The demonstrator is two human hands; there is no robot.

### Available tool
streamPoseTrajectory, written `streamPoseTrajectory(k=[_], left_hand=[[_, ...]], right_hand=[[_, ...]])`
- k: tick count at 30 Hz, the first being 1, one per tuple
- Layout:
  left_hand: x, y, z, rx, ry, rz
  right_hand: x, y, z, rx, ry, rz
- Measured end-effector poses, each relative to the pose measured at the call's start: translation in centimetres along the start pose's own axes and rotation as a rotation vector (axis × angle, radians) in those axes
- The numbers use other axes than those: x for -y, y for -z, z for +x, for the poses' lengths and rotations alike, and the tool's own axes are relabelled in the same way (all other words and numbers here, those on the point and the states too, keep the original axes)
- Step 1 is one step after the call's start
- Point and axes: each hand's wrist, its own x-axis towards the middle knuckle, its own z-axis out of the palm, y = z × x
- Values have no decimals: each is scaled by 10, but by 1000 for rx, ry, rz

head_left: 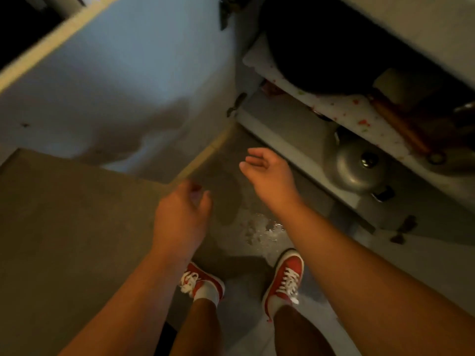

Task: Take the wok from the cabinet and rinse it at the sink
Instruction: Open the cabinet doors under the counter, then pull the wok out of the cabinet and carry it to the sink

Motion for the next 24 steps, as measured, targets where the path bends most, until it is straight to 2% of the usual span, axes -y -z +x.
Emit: streamPoseTrajectory(k=[3,8,11,14,16,19,24], left_hand=[[-39,-50,9,101,-26,-38],[-105,-119,14,286,-30,-196],[-140,-152,13,409,-2,-330],[-172,-179,15,489,38,-449],[-192,-192,18,539,106,-539],[-214,-206,29,582,183,-617],[-235,-217,53,595,223,-669]], right_hand=[[-14,62,5,-103,60,-85],[-24,148,1,-189,199,-382],[-20,191,-1,-265,309,-693],[-16,228,-1,-444,419,-939],[-16,246,2,-507,334,-970],[-21,263,11,-436,145,-842],[-27,263,19,-410,152,-641]])
